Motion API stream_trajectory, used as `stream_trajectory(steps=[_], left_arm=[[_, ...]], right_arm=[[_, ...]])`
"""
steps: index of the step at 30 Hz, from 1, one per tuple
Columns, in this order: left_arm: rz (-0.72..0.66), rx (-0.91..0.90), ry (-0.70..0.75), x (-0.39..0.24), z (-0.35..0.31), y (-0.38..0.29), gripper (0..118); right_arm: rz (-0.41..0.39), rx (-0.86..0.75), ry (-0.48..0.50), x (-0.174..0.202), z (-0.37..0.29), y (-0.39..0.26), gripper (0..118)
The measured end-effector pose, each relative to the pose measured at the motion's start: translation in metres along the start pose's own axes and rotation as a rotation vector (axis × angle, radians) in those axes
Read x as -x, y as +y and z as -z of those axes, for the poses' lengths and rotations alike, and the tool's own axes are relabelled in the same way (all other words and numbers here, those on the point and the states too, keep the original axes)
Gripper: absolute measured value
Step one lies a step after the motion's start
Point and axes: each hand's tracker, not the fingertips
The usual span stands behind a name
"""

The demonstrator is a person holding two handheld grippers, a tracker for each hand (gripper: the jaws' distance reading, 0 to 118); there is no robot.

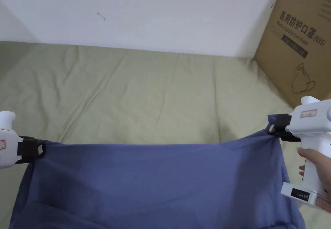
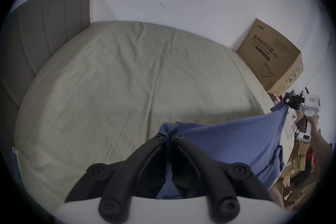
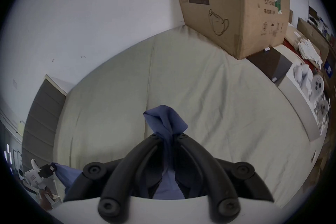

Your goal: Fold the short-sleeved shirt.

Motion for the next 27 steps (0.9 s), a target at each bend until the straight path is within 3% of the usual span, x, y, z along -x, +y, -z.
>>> stream_trajectory(steps=[4, 9, 12, 16, 21, 22, 23, 25, 26, 27], left_arm=[[0.023, 0.013, -0.046, 0.003, -0.025, -0.015, 3], [0.134, 0.059, -0.077, 0.003, -0.066, -0.056, 3], [0.163, 0.114, -0.08, 0.004, -0.088, -0.09, 3], [0.197, 0.21, -0.066, 0.006, -0.089, -0.129, 3], [0.201, 0.298, -0.001, 0.009, -0.053, -0.156, 6], [0.185, 0.314, -0.004, 0.009, -0.047, -0.158, 20], [0.163, 0.321, -0.009, 0.009, -0.047, -0.158, 40], [0.101, 0.319, -0.047, 0.007, -0.055, -0.156, 107], [0.089, 0.326, -0.058, 0.004, -0.061, -0.154, 113], [0.084, 0.311, -0.086, 0.001, -0.069, -0.152, 110]], right_arm=[[0.065, -0.004, 0.045, -0.026, -0.054, -0.039, 10], [0.023, 0.018, 0.094, -0.059, -0.13, -0.117, 10], [0.041, 0.101, 0.096, -0.08, -0.164, -0.168, 10], [0.001, 0.196, 0.034, -0.099, -0.163, -0.212, 10], [-0.024, 0.244, -0.032, -0.103, -0.109, -0.241, 10], [-0.037, 0.235, -0.046, -0.101, -0.102, -0.242, 15], [-0.036, 0.228, -0.047, -0.109, -0.095, -0.238, 32], [-0.028, 0.184, -0.045, -0.102, -0.104, -0.231, 90], [-0.027, 0.176, -0.027, -0.097, -0.111, -0.225, 93], [-0.032, 0.158, 0.024, -0.09, -0.122, -0.22, 93]])
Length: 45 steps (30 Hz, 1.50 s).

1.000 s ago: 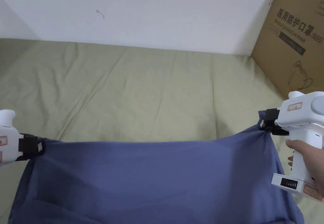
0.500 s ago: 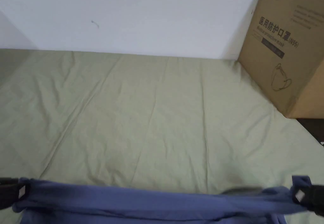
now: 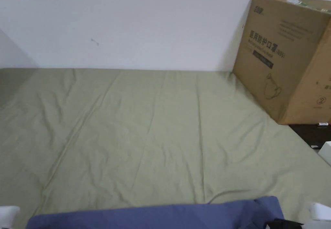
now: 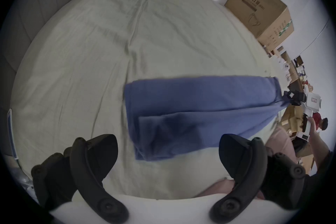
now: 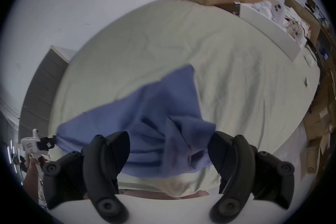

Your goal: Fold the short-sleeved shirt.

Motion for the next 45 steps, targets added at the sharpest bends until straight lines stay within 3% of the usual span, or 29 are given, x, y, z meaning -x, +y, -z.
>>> stream_trajectory(steps=[4, 8, 10, 11, 12, 13, 16, 17, 18, 19, 20, 21, 23, 25, 28, 31, 32, 34, 40, 41, 42, 44, 45], left_arm=[[-0.024, -0.135, -0.067, -0.022, -0.045, 0.008, 109], [-0.073, -0.472, -0.084, -0.056, -0.096, 0.009, 109], [-0.073, -0.645, -0.013, -0.075, -0.114, 0.002, 109], [-0.043, -0.743, 0.071, -0.089, -0.12, -0.004, 109], [-0.015, -0.83, 0.154, -0.099, -0.125, -0.01, 109], [0.018, -0.925, 0.24, -0.11, -0.127, -0.017, 108], [0.078, -1.04, 0.341, -0.133, -0.121, -0.03, 103], [0.078, -1.02, 0.314, -0.135, -0.117, -0.031, 95], [0.073, -1.004, 0.293, -0.137, -0.114, -0.033, 79], [0.058, -0.985, 0.268, -0.134, -0.106, -0.031, 39], [0.038, -0.959, 0.239, -0.131, -0.101, -0.033, 0], [0.027, -0.932, 0.215, -0.128, -0.097, -0.032, 0], [-0.034, -0.909, 0.227, -0.127, -0.09, -0.034, 0], [-0.08, -0.878, 0.209, -0.12, -0.087, -0.034, 0], [-0.055, -0.856, 0.271, -0.12, -0.084, -0.031, 0], [-0.045, -0.84, 0.246, -0.111, -0.093, -0.022, 0], [-0.046, -0.813, 0.208, -0.102, -0.097, -0.016, 0], [-0.096, -0.704, 0.094, -0.07, -0.103, -0.001, 0], [-0.54, -0.211, -0.41, 0.072, -0.061, 0.019, 0], [-0.571, -0.158, -0.453, 0.088, -0.049, 0.016, 2], [-0.578, -0.167, -0.447, 0.098, -0.042, 0.011, 15], [-0.593, -0.178, -0.404, 0.111, -0.03, 0.005, 94], [-0.615, -0.169, -0.427, 0.119, -0.02, 0.002, 118]], right_arm=[[-0.097, -0.153, 0.055, 0.037, -0.048, 0.019, 92], [-0.155, -0.577, 0.1, 0.079, -0.103, 0.02, 93], [-0.176, -0.843, 0.137, 0.089, -0.116, 0.012, 92], [-0.238, -0.963, 0.148, 0.097, -0.113, 0.007, 92], [-0.252, -1.034, 0.067, 0.104, -0.109, 0.002, 92], [-0.281, -1.044, 0.028, 0.107, -0.103, -0.004, 92], [-0.231, -0.978, -0.015, 0.119, -0.089, -0.014, 92], [-0.223, -0.958, -0.028, 0.119, -0.083, -0.017, 91], [-0.215, -0.92, -0.064, 0.12, -0.08, -0.02, 88], [-0.225, -0.878, -0.115, 0.122, -0.077, -0.021, 67], [-0.245, -0.865, -0.18, 0.123, -0.074, -0.023, 32], [-0.263, -0.879, -0.208, 0.121, -0.072, -0.026, 0], [-0.234, -0.898, -0.171, 0.111, -0.074, -0.031, 0], [-0.176, -0.826, -0.019, 0.101, -0.077, -0.026, 0], [-0.185, -0.821, -0.096, 0.1, -0.079, -0.026, 0], [-0.214, -0.834, -0.074, 0.099, -0.088, -0.023, 0], [-0.22, -0.835, -0.059, 0.098, -0.089, -0.022, 0], [-0.225, -0.82, 0.063, 0.097, -0.094, -0.019, 0], [-0.257, -0.697, 0.064, 0.11, -0.079, -0.014, 0], [-0.259, -0.678, 0.06, 0.113, -0.075, -0.015, 0], [-0.265, -0.663, 0.067, 0.116, -0.069, -0.016, 0], [-0.287, -0.629, 0.066, 0.121, -0.06, -0.018, 0], [-0.301, -0.608, 0.064, 0.125, -0.055, -0.018, 0]])
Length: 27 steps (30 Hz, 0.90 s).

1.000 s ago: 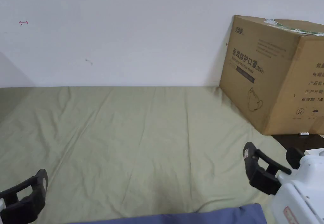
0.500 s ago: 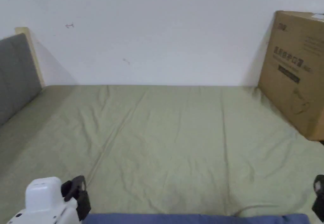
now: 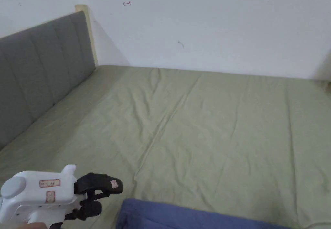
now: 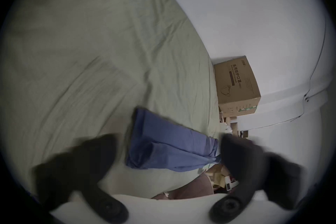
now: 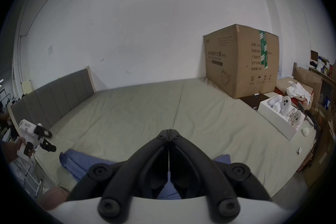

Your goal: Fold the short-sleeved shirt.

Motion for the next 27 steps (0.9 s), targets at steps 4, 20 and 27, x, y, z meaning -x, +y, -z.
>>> stream_trajectory(steps=[4, 20, 27], left_arm=[[-0.119, 0.043, -0.088, 0.027, 0.017, -0.001, 117], [0.132, 0.15, -0.174, 0.029, 0.106, -0.015, 88], [0.252, 0.071, 0.137, -0.009, 0.088, -0.033, 11]], right_arm=[[-0.029, 0.064, 0.045, 0.013, 0.014, -0.004, 0], [-0.07, 0.154, 0.104, 0.034, 0.036, -0.008, 0], [-0.06, 0.166, 0.091, 0.024, 0.03, -0.006, 0]])
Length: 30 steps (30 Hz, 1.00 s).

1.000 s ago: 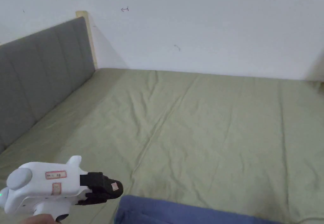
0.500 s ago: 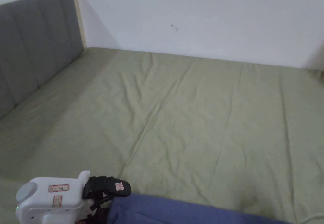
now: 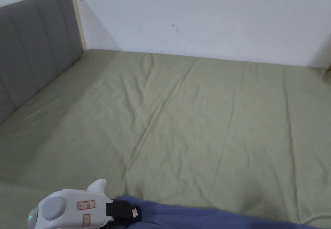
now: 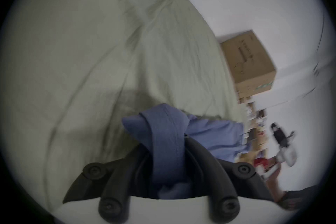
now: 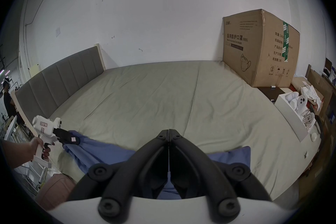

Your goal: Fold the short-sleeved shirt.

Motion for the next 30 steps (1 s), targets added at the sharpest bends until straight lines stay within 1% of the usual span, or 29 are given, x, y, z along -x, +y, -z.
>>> stream_trajectory(steps=[1, 3, 4, 5, 6, 7, 8, 9, 10, 11, 12, 13, 14, 15, 17, 18, 20, 21, 22, 23, 24, 25, 26, 27, 30], left_arm=[[0.045, 0.004, 0.068, -0.013, -0.007, 0.001, 11], [0.145, 0.012, 0.158, -0.038, -0.023, 0.004, 11], [0.222, -0.005, 0.218, -0.051, -0.034, 0.005, 11], [0.354, -0.007, 0.336, -0.066, -0.044, 0.006, 11], [0.443, -0.015, 0.461, -0.077, -0.051, 0.005, 11], [0.547, -0.028, 0.647, -0.083, -0.056, 0.0, 11], [0.612, -0.049, 0.803, -0.089, -0.061, -0.002, 11], [0.613, -0.063, 0.907, -0.088, -0.066, -0.002, 11], [0.583, -0.08, 0.949, -0.088, -0.073, -0.002, 11], [0.51, -0.09, 0.908, -0.085, -0.075, -0.002, 11], [0.437, -0.089, 0.827, -0.09, -0.078, -0.001, 11], [0.372, -0.087, 0.706, -0.099, -0.078, -0.002, 11], [0.364, -0.117, 0.624, -0.11, -0.075, 0.0, 11], [0.318, -0.109, 0.517, -0.119, -0.068, -0.001, 11], [0.244, -0.039, 0.292, -0.146, -0.036, -0.007, 12], [0.178, 0.016, 0.191, -0.159, -0.019, -0.013, 13], [0.134, 0.056, 0.077, -0.181, 0.021, -0.02, 18], [0.118, 0.077, 0.031, -0.19, 0.038, -0.022, 38], [0.035, 0.183, -0.038, -0.197, 0.055, -0.03, 89], [0.044, 0.241, -0.071, -0.204, 0.07, -0.033, 116], [0.055, 0.236, -0.064, -0.207, 0.067, -0.034, 118], [0.055, 0.202, -0.064, -0.211, 0.065, -0.03, 111], [0.101, 0.162, -0.048, -0.212, 0.058, -0.028, 111], [0.116, 0.123, -0.039, -0.211, 0.049, -0.027, 111], [0.112, 0.008, -0.026, -0.197, 0.01, -0.013, 110]], right_arm=[[-0.005, -0.001, 0.002, -0.001, -0.002, 0.001, 0], [-0.025, -0.017, 0.002, -0.003, -0.007, 0.002, 0], [-0.034, -0.026, 0.0, -0.003, -0.01, 0.003, 0], [-0.037, -0.033, 0.004, -0.004, -0.012, 0.003, 0], [-0.037, -0.037, 0.008, -0.006, -0.014, 0.003, 0], [-0.035, -0.042, 0.014, -0.007, -0.016, 0.002, 0], [-0.034, -0.046, 0.017, -0.006, -0.019, 0.001, 0], [-0.033, -0.049, 0.02, -0.007, -0.022, 0.0, 0], [-0.031, -0.051, 0.024, -0.008, -0.024, -0.002, 0], [-0.029, -0.054, 0.027, -0.01, -0.027, -0.004, 0], [-0.028, -0.055, 0.029, -0.013, -0.029, -0.007, 0], [-0.026, -0.055, 0.031, -0.015, -0.031, -0.008, 0], [-0.022, -0.053, 0.035, -0.017, -0.034, -0.01, 0], [-0.017, -0.052, 0.038, -0.019, -0.036, -0.011, 0], [-0.007, -0.055, 0.043, -0.022, -0.042, -0.012, 0], [-0.004, -0.058, 0.044, -0.024, -0.045, -0.012, 0], [0.0, -0.063, 0.046, -0.026, -0.049, -0.012, 0], [0.002, -0.064, 0.046, -0.028, -0.051, -0.012, 0], [0.004, -0.066, 0.047, -0.029, -0.052, -0.012, 0], [0.008, -0.067, 0.049, -0.03, -0.054, -0.012, 0], [0.01, -0.067, 0.049, -0.03, -0.055, -0.012, 0], [0.013, -0.066, 0.049, -0.031, -0.056, -0.012, 0], [0.016, -0.065, 0.05, -0.033, -0.056, -0.013, 0], [0.019, -0.065, 0.051, -0.034, -0.057, -0.014, 0], [0.032, -0.059, 0.056, -0.036, -0.054, -0.017, 0]])
